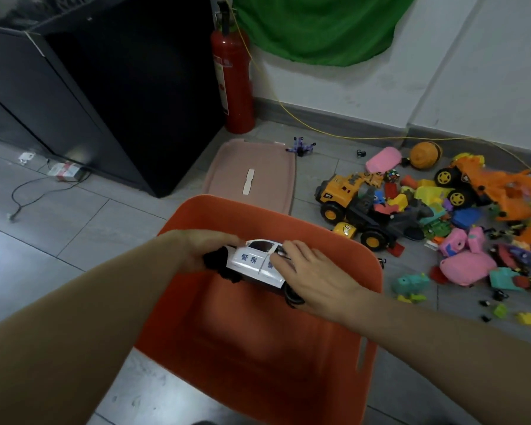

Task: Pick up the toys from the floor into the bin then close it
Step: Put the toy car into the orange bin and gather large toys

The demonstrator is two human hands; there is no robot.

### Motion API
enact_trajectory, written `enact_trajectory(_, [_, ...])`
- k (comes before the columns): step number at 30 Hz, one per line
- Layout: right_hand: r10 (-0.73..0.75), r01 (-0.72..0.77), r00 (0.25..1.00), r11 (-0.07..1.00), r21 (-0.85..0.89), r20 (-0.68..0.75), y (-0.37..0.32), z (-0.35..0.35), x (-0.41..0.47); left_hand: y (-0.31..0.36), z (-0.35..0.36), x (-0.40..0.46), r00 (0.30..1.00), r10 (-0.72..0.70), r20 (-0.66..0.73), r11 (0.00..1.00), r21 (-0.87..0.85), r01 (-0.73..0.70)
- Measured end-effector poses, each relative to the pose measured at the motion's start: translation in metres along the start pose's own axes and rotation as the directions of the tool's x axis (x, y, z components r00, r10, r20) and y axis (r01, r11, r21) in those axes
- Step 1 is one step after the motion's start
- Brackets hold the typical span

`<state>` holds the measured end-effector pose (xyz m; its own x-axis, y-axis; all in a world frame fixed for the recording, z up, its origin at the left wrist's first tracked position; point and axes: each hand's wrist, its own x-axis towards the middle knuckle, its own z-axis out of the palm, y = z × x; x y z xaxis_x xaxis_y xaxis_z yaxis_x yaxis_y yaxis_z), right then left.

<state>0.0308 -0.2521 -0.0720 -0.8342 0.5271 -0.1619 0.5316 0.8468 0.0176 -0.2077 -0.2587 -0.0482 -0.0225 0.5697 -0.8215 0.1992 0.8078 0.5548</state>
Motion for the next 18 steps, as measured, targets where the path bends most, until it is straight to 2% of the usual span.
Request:
enact_trajectory(3, [0.014,-0.014,0.999,1.0,0.003,0.038,-0.008,0.013,0.014,-0.014,-0.005,0.024,0.997,0.005,-0.075,1.0,-0.027,-0.008])
enact_trajectory(5, [-0.039,0.045,0.997,0.995,-0.086,0.065,-0.006,0.021,0.018,-0.02,-0.004,0.036,0.992,0.003,-0.129,0.998,-0.063,-0.011])
enact_trajectory(7, [-0.06,0.076,0.991,0.988,-0.138,0.116,-0.002,0.027,0.018,-0.018,0.01,0.033,0.987,-0.06,-0.149,0.996,-0.072,0.049])
enact_trajectory(9, [-0.014,0.034,0.981,0.994,-0.1,0.193,0.004,0.031,0.018,-0.016,0.022,0.034,0.975,-0.149,-0.167,0.989,-0.03,0.146])
enact_trajectory(12, [-0.038,0.043,0.965,0.999,-0.016,0.258,0.013,0.026,0.019,-0.008,0.028,0.035,0.94,-0.207,-0.273,0.974,0.031,0.223])
enact_trajectory(14, [-0.053,0.057,0.947,0.998,-0.002,0.318,0.017,0.018,0.015,0.005,0.03,0.025,0.936,-0.185,-0.299,0.95,0.188,0.248])
enact_trajectory(15, [-0.053,0.057,0.931,0.998,0.0,0.361,0.018,0.013,0.014,0.016,0.029,0.016,0.942,-0.161,-0.293,0.905,0.338,0.26])
enact_trajectory(17, [-0.048,0.037,0.903,0.999,0.033,0.426,0.018,-0.001,0.012,0.042,0.027,0.001,0.967,-0.093,-0.237,0.719,0.656,0.23])
enact_trajectory(18, [-0.068,0.037,0.898,0.996,0.079,0.436,0.018,-0.011,0.014,0.055,0.025,-0.008,0.977,-0.069,-0.203,0.619,0.759,0.201])
